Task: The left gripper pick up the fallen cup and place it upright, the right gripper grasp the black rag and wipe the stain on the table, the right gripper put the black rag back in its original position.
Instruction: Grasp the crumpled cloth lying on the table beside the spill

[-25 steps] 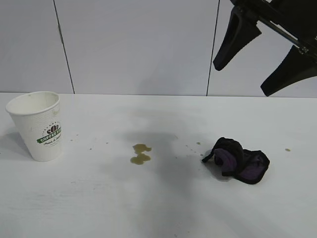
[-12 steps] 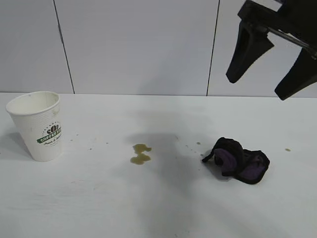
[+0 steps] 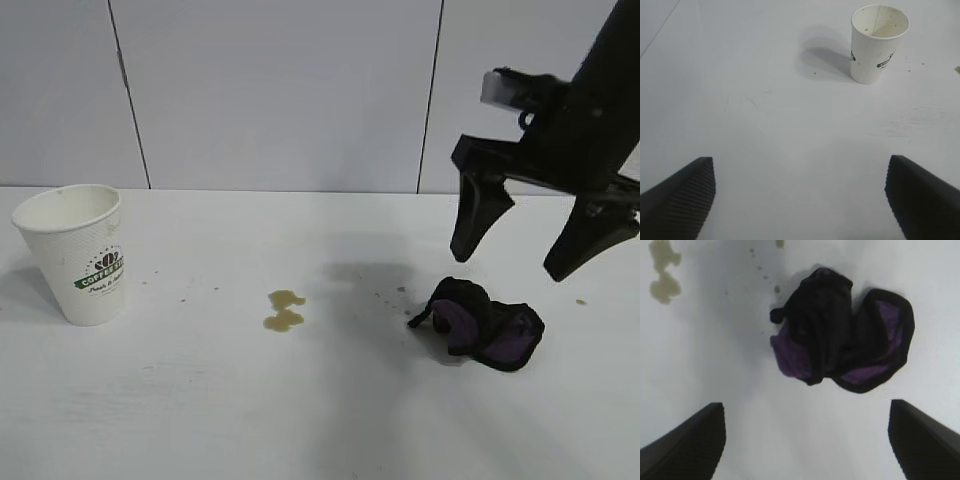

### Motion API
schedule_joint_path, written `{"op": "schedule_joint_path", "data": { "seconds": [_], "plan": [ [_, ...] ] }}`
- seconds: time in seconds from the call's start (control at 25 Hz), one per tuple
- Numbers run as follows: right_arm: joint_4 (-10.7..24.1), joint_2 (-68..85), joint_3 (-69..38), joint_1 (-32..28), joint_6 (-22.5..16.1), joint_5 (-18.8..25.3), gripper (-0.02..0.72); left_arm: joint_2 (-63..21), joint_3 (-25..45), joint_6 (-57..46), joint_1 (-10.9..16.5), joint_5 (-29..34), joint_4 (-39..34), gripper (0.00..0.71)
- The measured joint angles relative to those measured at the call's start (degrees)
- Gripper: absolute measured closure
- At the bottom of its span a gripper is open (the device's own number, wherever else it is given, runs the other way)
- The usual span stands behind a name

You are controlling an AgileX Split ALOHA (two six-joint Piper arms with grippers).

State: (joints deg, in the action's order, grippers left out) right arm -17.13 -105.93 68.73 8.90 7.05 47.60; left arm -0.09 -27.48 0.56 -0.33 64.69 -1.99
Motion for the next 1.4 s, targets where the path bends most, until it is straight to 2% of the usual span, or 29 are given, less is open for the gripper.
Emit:
{"op": "schedule_joint_path", "data": {
  "seconds": [0.12,0.28,0.52,0.64,0.88,0.96,1.04,1.08,1.12,1.4],
  "plan": [
    [0.46,-3.10,0.00,0.42,-0.05,-2.46,0.094,0.00,0.00,0.00,0.00,0.00,-0.05,0.046],
    [3.00,-6.18,0.32,2.90,-1.63,-3.59,0.094,0.00,0.00,0.00,0.00,0.00,-0.05,0.046],
    [9.61,-7.90,3.50,4.87,-8.72,-3.64,0.100,0.00,0.00,0.00,0.00,0.00,-0.05,0.046],
    [12.39,-8.33,3.50,4.99,-10.97,-3.43,0.147,0.00,0.00,0.00,0.00,0.00,-0.05,0.046],
    [12.43,-10.59,3.50,4.99,-11.54,-2.75,0.183,0.00,0.00,-0.01,0.00,0.00,-0.05,0.046],
    [12.43,-10.99,3.50,4.99,-11.54,-2.81,0.279,0.00,0.00,-0.01,0.00,0.00,-0.05,0.046],
    [12.43,-11.01,3.50,4.99,-11.54,-2.81,0.494,0.00,0.00,-0.07,0.00,0.00,-0.05,0.046],
    [12.43,-11.01,3.50,4.99,-11.54,-2.74,0.569,0.00,0.00,-0.06,0.00,0.00,-0.05,0.046],
    [12.43,-10.95,3.50,4.99,-11.60,-2.62,0.602,0.00,0.00,-0.06,0.00,0.00,-0.05,0.046],
    [10.76,-6.63,4.84,4.99,-11.60,-2.41,0.609,0.00,0.00,-0.06,0.00,0.00,-0.05,0.046]
  ]
}}
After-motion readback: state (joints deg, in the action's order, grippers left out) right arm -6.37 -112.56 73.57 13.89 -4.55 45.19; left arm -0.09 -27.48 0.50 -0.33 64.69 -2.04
